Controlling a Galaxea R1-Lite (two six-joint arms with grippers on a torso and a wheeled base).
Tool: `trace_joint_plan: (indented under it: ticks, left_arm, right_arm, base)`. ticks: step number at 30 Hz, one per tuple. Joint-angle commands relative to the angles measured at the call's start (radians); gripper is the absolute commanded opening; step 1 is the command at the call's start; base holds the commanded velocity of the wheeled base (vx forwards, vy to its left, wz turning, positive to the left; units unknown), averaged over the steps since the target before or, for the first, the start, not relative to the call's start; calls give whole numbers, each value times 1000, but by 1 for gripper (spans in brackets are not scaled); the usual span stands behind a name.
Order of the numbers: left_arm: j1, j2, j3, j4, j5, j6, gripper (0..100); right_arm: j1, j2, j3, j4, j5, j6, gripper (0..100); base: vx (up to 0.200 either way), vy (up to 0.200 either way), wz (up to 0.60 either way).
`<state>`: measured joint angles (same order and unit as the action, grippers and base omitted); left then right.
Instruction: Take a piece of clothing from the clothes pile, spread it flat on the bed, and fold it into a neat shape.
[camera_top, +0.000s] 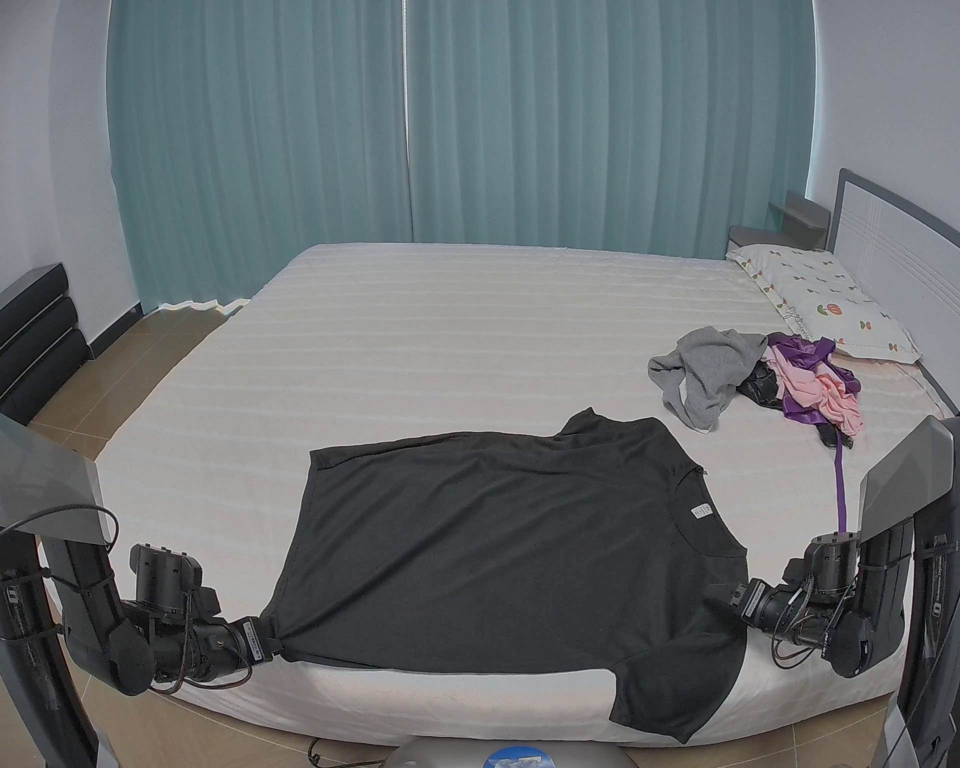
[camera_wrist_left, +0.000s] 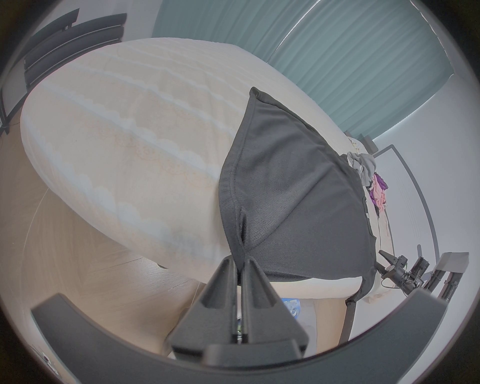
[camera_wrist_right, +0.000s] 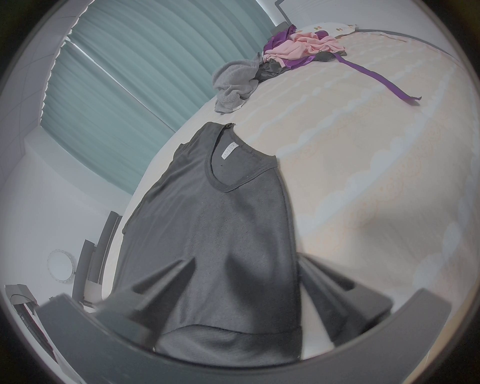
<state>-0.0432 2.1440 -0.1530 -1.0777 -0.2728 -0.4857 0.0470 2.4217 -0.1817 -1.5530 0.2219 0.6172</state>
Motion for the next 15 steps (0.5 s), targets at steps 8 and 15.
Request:
trace_joint_plan:
  ticks: [8,15]
  left_arm:
    - [0,-10,-5,-1,0,-11,0]
    - [-3,-12,-30,-2,1,-93,0]
  right_arm:
    - [-29,22,-113,8,-35,-31,0]
    - [-30,-10,-228,97,-39,-33,0]
  base:
    - [0,0,0]
    - [0,0,0]
